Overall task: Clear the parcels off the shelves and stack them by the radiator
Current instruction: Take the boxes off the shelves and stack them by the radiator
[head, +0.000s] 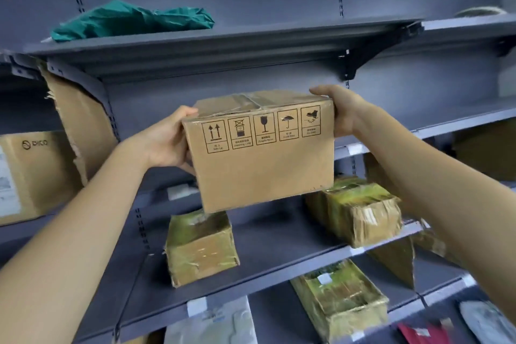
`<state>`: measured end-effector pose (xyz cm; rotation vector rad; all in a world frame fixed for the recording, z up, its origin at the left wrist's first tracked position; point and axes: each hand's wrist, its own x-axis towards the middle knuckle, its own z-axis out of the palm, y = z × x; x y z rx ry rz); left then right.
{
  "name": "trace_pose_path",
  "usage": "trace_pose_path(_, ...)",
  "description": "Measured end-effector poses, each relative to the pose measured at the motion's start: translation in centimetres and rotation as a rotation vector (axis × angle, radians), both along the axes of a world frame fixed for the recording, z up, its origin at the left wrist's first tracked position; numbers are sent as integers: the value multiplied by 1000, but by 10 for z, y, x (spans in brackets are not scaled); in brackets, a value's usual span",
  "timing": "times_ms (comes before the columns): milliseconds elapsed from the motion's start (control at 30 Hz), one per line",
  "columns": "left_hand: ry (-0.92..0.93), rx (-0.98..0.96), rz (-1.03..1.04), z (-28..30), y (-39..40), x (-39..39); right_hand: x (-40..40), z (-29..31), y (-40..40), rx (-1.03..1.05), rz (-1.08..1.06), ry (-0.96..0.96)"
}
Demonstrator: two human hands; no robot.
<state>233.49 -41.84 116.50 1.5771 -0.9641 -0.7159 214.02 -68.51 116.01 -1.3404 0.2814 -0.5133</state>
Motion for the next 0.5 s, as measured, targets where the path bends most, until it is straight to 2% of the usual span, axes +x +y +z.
trace_pose_path(200,-61,17,-170,-26,-135,-137,-184,-41,-90,-22,-128,-20)
trace_pose_path(367,13,16,-326,-66,-272,-258,-348,-77,-158,-62,-359,23)
trace_pose_path(500,110,29,-415,-119,-378,-350,-464,-115,-203,-44,-514,98)
